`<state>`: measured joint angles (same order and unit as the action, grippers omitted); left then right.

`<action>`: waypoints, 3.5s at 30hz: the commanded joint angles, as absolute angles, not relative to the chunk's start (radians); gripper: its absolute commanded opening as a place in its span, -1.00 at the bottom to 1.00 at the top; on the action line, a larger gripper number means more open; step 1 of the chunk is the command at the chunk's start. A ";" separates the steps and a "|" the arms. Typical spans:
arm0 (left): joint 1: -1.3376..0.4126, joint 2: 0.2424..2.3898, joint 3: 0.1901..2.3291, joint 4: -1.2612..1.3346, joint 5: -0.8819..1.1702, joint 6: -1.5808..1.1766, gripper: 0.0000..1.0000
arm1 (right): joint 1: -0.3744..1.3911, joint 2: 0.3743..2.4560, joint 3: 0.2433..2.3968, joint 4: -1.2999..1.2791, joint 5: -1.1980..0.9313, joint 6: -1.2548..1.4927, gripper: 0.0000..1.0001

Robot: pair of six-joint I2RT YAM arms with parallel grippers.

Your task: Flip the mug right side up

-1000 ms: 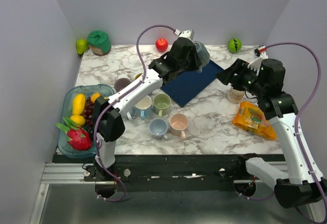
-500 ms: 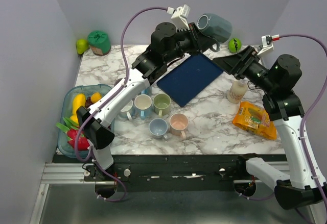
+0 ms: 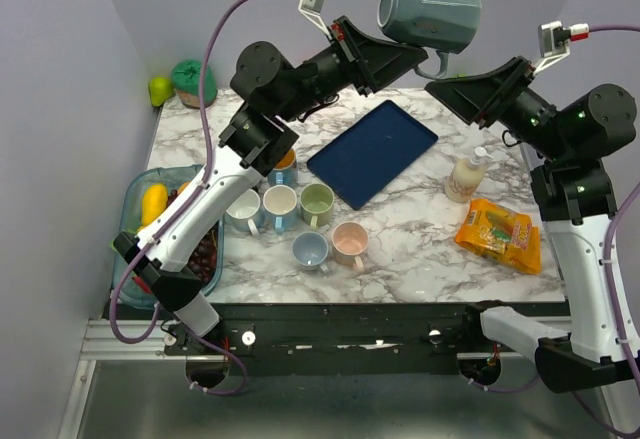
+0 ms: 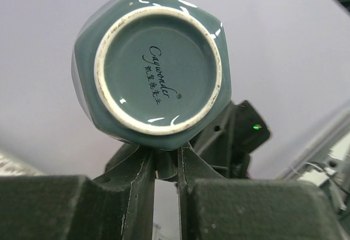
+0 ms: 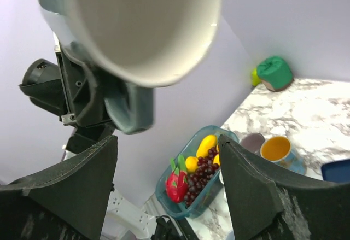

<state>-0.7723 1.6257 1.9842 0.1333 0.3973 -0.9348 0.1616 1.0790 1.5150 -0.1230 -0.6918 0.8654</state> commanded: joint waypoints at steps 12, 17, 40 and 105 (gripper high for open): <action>-0.772 1.546 1.933 0.448 0.506 -1.049 -1.00 | 0.155 1.166 1.595 0.305 -0.957 1.166 0.43; -0.772 1.560 1.944 0.466 0.511 -1.064 -1.00 | 0.156 1.152 1.592 0.275 -0.957 1.118 0.42; -0.773 1.605 1.888 0.572 0.523 -1.169 -1.00 | 0.155 1.223 1.582 0.451 -0.861 1.249 -0.56; -0.698 0.861 1.666 -0.887 -0.882 -0.322 0.93 | 1.199 1.776 1.594 -0.624 0.037 0.089 -0.99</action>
<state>-0.7002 0.8642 1.6550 -0.8486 -0.9134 -0.3321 1.1648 1.7390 1.5108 -0.6834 -0.0319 0.1299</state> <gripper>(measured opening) 0.961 0.166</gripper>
